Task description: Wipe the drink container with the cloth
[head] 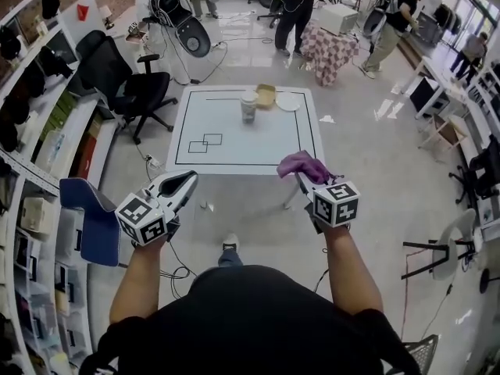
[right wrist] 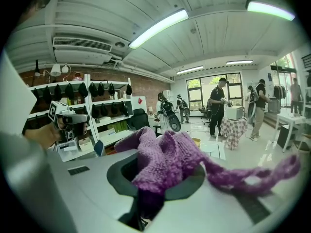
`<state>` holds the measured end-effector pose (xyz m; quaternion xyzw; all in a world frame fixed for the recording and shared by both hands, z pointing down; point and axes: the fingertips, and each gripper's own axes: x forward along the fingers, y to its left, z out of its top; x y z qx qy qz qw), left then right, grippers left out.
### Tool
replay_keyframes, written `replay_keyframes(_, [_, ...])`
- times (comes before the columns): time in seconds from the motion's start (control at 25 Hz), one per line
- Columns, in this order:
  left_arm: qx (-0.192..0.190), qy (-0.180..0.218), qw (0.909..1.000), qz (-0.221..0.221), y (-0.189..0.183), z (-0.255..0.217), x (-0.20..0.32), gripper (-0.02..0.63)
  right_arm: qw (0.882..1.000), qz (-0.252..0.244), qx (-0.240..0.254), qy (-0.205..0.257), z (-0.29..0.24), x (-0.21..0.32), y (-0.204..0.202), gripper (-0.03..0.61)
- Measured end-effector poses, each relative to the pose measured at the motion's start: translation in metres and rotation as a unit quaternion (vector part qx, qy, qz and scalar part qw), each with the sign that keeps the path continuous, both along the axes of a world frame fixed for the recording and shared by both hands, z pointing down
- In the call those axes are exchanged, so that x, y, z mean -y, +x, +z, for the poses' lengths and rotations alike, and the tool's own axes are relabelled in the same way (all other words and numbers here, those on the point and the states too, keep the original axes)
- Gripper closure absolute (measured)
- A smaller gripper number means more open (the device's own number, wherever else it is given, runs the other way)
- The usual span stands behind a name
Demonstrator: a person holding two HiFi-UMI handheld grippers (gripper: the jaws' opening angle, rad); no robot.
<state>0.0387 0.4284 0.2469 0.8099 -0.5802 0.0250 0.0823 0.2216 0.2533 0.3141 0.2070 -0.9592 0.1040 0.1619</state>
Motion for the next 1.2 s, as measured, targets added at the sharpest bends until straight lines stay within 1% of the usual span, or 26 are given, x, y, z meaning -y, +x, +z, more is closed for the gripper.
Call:
replay_keyframes(0.32, [-0.005,-0.005,0.9997,0.022,-0.057,0.013,0.08,0.588,1.0,0.017,-0.014,-0.006,0.018,0.065,-0.053,0.5])
replay_keyframes(0.48, [-0.014,-0.01,0.9994,0.031,-0.088,0.019,0.12,0.588,0.999,0.024,-0.026,-0.014,0.028,0.098,-0.082,0.5])
replay_keyframes(0.68, [-0.02,-0.019,0.9986,0.045,-0.117,0.02,0.169,0.588,0.998,0.039,-0.038,-0.026,0.035,0.138,-0.103,0.5])
replay_keyframes(0.92, [-0.028,-0.014,0.9977,0.059,-0.173,0.025,0.212,0.588,0.997,0.05,-0.047,-0.027,0.038,0.175,-0.153,0.5])
replay_keyframes(1.2, [-0.025,-0.008,0.9972,0.07,-0.219,0.021,0.25,0.588,0.997,0.053,-0.054,-0.028,0.042,0.203,-0.2,0.5])
